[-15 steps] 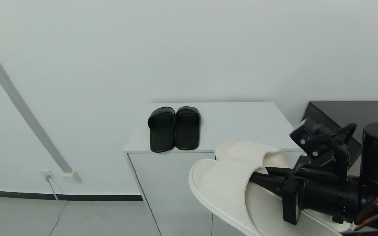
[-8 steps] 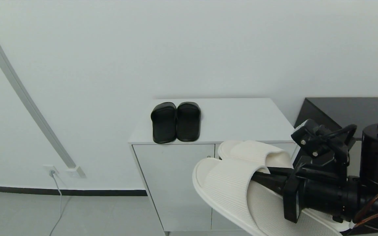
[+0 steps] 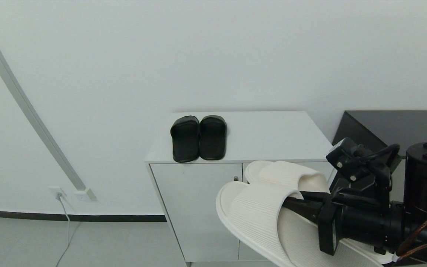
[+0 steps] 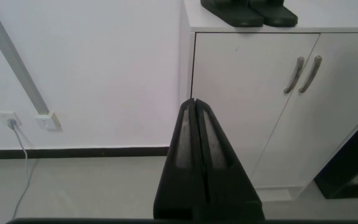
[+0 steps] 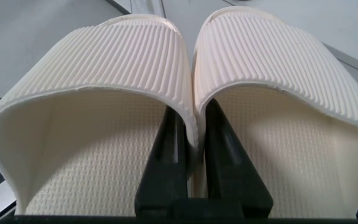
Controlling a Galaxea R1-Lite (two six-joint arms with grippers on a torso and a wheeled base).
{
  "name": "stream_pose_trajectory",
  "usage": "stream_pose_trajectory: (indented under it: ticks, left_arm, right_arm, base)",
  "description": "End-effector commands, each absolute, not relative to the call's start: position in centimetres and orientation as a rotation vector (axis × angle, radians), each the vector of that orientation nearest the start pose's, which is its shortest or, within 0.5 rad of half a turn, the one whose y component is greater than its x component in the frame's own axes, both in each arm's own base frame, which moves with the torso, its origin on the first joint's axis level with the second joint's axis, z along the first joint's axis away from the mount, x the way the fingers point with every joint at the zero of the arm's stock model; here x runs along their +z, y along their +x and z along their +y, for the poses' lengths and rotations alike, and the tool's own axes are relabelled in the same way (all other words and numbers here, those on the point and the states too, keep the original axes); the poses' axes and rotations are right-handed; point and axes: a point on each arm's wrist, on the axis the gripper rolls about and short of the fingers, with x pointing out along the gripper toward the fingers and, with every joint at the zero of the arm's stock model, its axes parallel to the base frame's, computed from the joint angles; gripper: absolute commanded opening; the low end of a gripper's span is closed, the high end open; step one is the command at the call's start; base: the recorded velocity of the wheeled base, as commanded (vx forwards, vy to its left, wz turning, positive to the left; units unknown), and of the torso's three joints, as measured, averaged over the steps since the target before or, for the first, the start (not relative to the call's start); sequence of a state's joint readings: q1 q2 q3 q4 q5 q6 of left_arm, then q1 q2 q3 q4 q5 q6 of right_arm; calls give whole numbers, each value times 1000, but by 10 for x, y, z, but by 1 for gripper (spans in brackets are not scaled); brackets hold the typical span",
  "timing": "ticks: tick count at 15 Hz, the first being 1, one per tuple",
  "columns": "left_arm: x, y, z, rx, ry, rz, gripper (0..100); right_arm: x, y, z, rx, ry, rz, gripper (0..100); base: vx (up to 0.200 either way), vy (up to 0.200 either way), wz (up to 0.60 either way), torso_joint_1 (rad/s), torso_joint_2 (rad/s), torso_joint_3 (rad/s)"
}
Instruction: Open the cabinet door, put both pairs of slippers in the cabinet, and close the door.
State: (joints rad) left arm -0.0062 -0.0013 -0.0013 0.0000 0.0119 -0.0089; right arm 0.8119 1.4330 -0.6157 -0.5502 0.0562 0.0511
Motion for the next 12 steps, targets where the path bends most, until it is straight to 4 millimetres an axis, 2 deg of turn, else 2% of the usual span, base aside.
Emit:
stream_pose_trajectory:
  ticks: [1, 5, 12]
  left_arm:
    - [76, -23, 0, 6, -8, -2, 0]
    - [75, -23, 0, 8, -8, 0, 0]
    - [75, -23, 0, 6, -8, 0, 0]
  right_arm:
    - [191, 160, 170, 857, -57, 284, 0]
    - [186, 163, 174, 857, -62, 293, 0]
    - [184, 161, 172, 856, -71, 296, 0]
  base:
    - [0, 0, 0, 0, 0, 0]
    - [0, 0, 0, -16, 38, 23]
    - [0, 0, 0, -209, 511, 291]
